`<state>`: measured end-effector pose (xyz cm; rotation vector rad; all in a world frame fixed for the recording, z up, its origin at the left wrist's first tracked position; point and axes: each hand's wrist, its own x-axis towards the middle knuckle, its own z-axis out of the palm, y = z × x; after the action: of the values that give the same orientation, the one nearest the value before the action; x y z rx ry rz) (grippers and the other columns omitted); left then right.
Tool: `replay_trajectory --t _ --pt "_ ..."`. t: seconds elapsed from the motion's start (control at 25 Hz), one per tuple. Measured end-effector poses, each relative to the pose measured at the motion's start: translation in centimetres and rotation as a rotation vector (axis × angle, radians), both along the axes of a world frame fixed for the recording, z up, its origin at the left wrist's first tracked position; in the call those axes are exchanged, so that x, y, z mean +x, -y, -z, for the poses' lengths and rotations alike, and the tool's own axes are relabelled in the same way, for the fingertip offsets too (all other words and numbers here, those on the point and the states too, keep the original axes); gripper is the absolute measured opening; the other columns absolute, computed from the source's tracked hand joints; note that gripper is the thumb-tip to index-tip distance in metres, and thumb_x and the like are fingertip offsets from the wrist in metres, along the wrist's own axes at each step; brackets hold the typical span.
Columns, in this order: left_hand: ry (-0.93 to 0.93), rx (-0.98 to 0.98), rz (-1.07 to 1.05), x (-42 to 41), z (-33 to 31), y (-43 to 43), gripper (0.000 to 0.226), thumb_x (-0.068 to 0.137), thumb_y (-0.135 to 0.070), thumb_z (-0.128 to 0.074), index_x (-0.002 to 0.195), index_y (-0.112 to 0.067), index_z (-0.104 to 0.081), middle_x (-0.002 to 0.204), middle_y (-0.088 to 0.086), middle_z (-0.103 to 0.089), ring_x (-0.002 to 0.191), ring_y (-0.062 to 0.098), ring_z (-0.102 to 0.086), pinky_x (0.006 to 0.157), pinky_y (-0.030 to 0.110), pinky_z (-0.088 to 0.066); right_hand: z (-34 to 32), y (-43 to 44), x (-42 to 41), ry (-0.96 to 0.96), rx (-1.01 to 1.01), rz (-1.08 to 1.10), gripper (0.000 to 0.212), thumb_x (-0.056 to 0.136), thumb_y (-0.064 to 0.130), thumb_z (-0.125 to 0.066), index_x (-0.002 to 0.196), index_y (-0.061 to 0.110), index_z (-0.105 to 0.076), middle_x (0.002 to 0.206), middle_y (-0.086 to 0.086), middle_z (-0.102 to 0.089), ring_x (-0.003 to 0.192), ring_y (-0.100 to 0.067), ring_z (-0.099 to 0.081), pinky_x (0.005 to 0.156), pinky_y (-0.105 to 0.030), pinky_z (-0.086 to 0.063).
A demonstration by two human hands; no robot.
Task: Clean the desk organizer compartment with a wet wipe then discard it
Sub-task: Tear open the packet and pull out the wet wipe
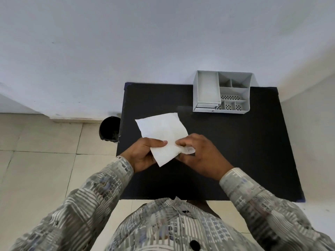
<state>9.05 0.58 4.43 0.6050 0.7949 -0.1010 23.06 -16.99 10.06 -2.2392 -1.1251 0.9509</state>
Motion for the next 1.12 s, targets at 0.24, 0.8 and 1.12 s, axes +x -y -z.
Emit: replay_trajectory --t 0.24,0.8,1.12 --pt "0.114 0.072 0.092 0.1 -2.1 -1.2 0.050 0.092 0.008 -0.064 0.139 -0.008 -0.064 0.134 0.020 -0.073 0.119 0.041 -0.074 0.091 0.053 -0.064 -2.5 -0.2 0.8 -0.125 -0.034 -0.017 0.027 0.098 0.035 -0.070 0.124 0.034 -0.072 0.124 0.017 -0.058 0.124 -0.006 -0.048 0.108 -0.027 -0.038" --pt "0.191 0.121 0.183 -0.6 -3.7 -1.2 0.053 0.081 0.014 -0.063 0.125 -0.013 -0.074 0.126 0.019 -0.076 0.119 0.040 -0.073 0.100 0.054 -0.061 -3.2 -0.5 -1.7 0.104 -0.001 0.009 0.024 0.089 0.031 -0.079 0.108 0.032 -0.064 0.104 0.011 -0.061 0.113 -0.013 -0.050 0.101 -0.034 -0.047" --pt "0.105 0.287 0.271 -0.5 -4.9 -0.4 0.066 0.079 0.012 -0.071 0.139 -0.014 -0.062 0.130 0.017 -0.075 0.122 0.039 -0.072 0.098 0.055 -0.062 -4.1 0.2 -1.4 0.033 -0.133 -0.110 0.009 0.093 0.027 -0.076 0.100 0.030 -0.074 0.119 0.006 -0.062 0.115 -0.013 -0.056 0.109 -0.034 -0.048"
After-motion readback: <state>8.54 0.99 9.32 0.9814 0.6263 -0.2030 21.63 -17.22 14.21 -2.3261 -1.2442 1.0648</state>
